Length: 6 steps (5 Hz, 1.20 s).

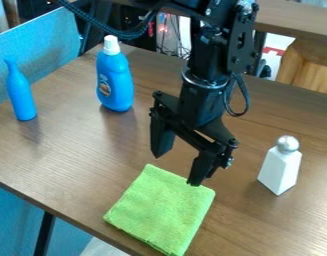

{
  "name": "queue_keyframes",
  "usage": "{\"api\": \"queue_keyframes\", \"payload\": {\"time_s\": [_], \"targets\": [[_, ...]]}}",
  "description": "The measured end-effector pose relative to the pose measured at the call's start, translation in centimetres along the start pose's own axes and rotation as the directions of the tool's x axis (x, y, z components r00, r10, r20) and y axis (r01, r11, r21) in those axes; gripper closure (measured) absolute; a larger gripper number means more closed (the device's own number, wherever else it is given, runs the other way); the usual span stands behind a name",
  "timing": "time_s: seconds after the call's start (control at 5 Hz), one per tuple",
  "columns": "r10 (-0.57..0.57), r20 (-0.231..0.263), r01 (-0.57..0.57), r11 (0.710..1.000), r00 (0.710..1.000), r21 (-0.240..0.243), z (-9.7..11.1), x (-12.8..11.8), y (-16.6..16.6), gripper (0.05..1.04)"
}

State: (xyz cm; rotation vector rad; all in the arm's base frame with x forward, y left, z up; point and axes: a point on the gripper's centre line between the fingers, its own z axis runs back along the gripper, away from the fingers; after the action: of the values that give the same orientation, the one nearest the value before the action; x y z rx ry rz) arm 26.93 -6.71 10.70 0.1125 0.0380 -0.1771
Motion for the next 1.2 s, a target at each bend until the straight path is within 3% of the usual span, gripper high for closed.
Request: {"api": "queue_keyframes", "payload": {"time_s": [0.2,0.4,0.6,1.0,1.2], "targets": [[-0.006,-0.028,0.006,1.0,1.0,-0.002,-0.8,-0.2,-0.1,0.082],[-0.034,-0.017,0.033,0.998,0.999,-0.057,-2.6,0.0,-0.7,0.082],[-0.017,-0.074,0.013,0.998,0.997,-0.055,-4.4,-0.1,-0.3,0.082],[-0.039,-0.137,0.022,0.992,0.99,-0.122,-7.4,-0.5,-0.1,0.082],[-0.065,-0.2,0.036,0.989,0.978,-0.146,-8.6,-0.8,-0.5,0.082]]}}
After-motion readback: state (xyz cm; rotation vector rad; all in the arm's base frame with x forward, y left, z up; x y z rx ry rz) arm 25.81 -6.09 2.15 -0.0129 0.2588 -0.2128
